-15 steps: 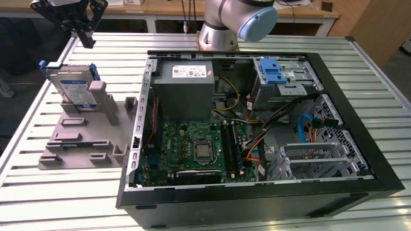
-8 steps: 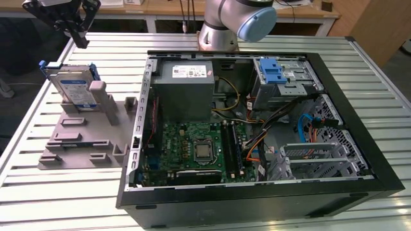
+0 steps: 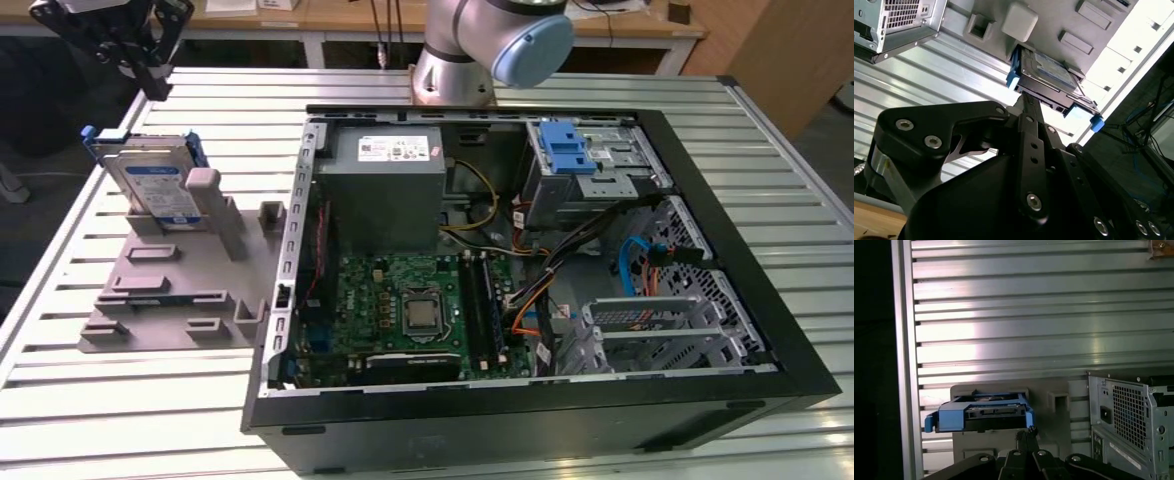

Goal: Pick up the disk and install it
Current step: 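Reach for the disk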

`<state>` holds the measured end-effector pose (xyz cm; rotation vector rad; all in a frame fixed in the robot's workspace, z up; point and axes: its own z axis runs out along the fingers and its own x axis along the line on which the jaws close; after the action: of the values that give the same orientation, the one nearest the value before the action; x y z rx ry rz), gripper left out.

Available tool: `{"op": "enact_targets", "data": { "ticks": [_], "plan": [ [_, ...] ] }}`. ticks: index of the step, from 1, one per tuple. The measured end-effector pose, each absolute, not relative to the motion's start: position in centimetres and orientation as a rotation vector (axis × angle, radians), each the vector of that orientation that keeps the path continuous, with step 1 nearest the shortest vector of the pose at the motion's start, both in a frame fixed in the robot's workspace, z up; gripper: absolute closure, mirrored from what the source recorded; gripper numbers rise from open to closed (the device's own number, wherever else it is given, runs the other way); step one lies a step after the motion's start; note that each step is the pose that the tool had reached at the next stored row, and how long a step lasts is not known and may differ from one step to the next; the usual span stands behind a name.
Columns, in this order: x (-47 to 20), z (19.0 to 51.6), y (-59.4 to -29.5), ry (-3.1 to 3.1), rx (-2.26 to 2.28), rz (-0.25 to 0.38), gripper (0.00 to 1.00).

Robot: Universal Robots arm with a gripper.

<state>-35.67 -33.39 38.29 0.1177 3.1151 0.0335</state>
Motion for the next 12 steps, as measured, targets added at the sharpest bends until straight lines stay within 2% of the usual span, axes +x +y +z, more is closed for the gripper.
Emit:
{"op": "enact_targets", "data": {
  "ticks": [12],
  "plan": [
    [-37.8,38.2,-33.4,3.115,0.118,0.033,0.89]
  ]
}}
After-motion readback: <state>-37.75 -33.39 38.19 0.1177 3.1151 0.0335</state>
